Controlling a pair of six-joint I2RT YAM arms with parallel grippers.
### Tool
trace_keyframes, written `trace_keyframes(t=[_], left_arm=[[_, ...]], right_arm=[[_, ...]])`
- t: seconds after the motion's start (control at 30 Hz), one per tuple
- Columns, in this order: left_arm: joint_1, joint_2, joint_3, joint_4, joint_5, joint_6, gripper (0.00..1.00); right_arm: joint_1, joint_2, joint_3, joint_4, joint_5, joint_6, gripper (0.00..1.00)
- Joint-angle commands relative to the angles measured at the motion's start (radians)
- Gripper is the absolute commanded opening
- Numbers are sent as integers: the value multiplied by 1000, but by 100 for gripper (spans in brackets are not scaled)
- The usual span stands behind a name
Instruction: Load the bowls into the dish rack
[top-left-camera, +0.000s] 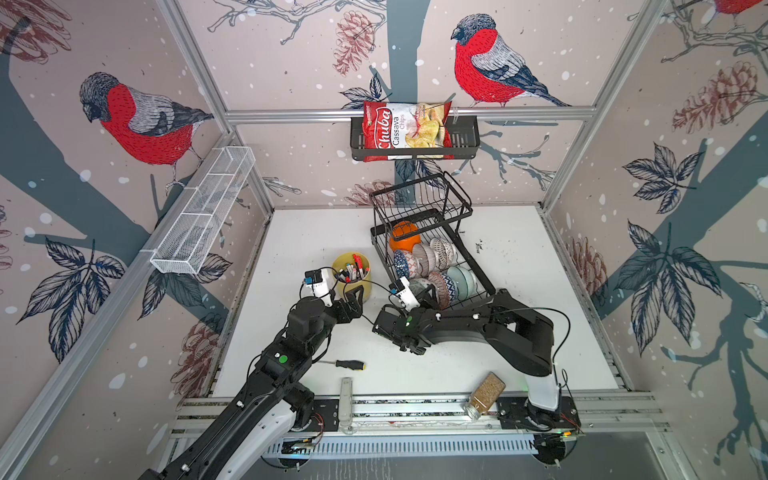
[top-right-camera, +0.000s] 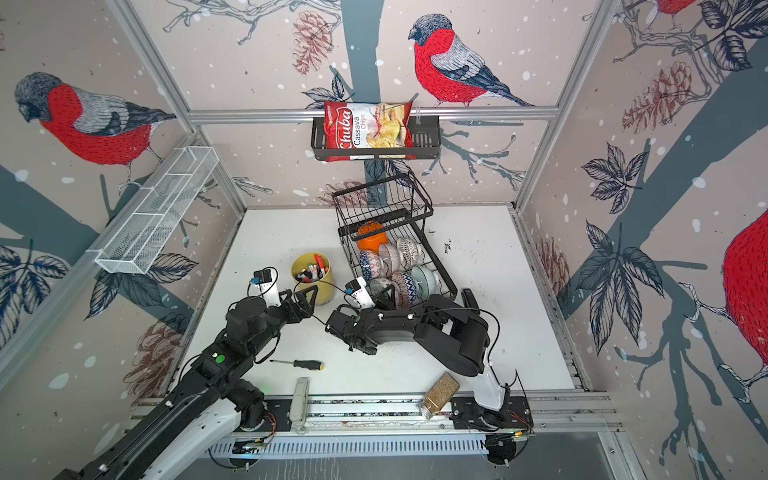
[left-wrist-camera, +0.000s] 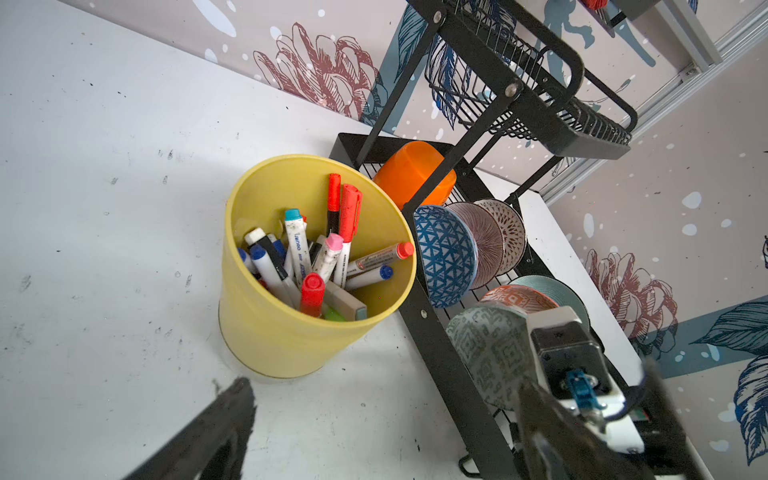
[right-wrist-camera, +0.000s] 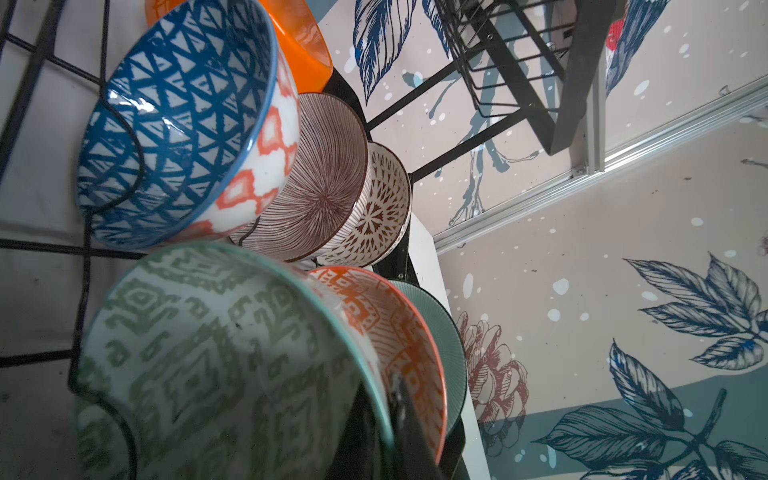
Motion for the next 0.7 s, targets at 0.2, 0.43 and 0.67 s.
trace_keyframes(t=[0.2,0.43,0.67], left_arm=[[2,-3,-1,8,-3,8,96],[2,-9,-3,5,-4,5,96],[2,-13,-3,6,-6,1,96]], right_arm=[[3,7,-3,27,-268,-19,39],[-1,-36,16,47,-297,-35,57],[-21,-91,28,51,-308,-33,73]])
